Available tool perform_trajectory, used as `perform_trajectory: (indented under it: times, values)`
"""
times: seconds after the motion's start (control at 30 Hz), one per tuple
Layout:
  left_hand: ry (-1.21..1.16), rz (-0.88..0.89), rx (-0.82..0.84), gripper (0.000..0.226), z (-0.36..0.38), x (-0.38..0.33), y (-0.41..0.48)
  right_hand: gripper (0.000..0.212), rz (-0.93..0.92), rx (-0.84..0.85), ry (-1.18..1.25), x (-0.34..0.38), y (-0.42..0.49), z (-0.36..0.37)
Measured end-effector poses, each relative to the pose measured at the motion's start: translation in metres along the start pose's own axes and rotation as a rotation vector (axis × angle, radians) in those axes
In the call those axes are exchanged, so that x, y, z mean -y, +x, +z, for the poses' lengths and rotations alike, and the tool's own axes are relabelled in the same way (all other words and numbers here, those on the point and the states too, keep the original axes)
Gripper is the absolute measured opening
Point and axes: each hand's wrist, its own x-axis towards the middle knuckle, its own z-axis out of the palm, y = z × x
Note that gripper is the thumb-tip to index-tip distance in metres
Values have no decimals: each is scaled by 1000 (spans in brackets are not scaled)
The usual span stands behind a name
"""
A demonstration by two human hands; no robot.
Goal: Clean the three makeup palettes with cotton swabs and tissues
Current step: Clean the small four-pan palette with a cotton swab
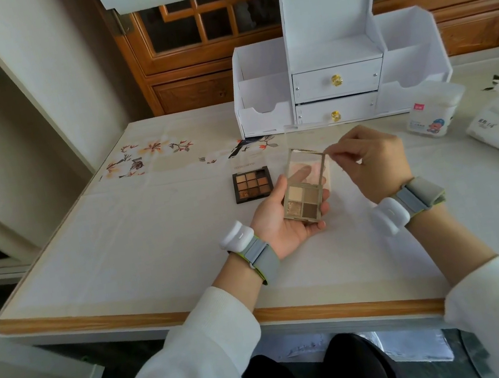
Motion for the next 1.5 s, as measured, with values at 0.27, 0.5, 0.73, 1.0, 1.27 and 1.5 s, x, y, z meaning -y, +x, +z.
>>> perform_trajectory:
  times: [0.27,0.5,0.73,1.0,1.27,1.5]
  values:
    - [-55,12,-13,59,1,-1,-1,13,-83,198,37,4,-9,4]
    - [-16,-8,-17,44,-1,-1,-1,12,16,4,-24,0,-4,0]
    - [-23,4,-36,46,-2,-2,1,15,-44,177,18,2,-10,4]
    - [-2,-3,-2,43,-1,-1,0,12,-16,0,-4,3,-7,-2]
    - [-29,8,-21,45,-3,-1,0,14,-59,145,26,4,-10,3]
    - [-14,7,-11,45,-2,-1,0,14,17,41,1,3,-7,1]
